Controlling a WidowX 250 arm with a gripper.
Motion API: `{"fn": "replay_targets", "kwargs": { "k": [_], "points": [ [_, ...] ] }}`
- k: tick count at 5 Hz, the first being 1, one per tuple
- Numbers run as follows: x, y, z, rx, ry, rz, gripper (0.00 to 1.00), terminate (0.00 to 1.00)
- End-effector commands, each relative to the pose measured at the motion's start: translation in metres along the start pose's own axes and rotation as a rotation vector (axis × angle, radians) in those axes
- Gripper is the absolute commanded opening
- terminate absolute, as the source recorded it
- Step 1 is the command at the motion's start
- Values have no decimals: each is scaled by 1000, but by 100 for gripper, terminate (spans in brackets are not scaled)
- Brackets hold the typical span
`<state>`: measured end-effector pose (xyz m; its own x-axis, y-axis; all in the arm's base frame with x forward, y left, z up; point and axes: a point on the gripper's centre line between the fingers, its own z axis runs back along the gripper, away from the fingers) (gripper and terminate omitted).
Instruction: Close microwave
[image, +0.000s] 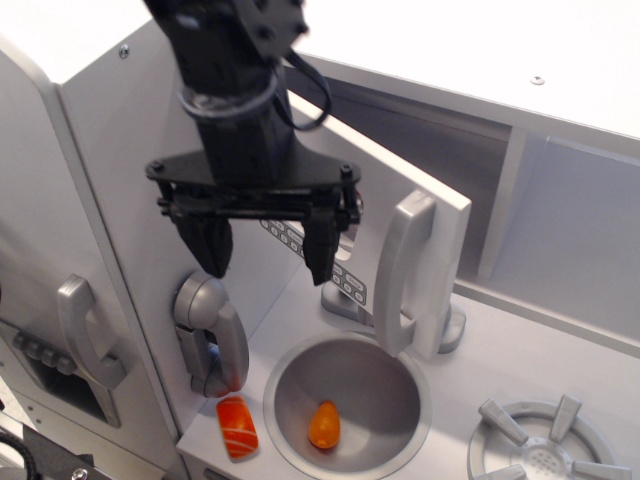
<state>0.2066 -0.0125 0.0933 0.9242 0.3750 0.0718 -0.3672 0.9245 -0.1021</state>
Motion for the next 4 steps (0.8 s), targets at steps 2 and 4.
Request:
{"fn": "replay_targets", "kwargs": {
  "k": [2,4],
  "points": [
    [44,-29,2,-33,-197,43,100,0],
    [60,-55,0,-49,-234,71,100,0]
  ]
}}
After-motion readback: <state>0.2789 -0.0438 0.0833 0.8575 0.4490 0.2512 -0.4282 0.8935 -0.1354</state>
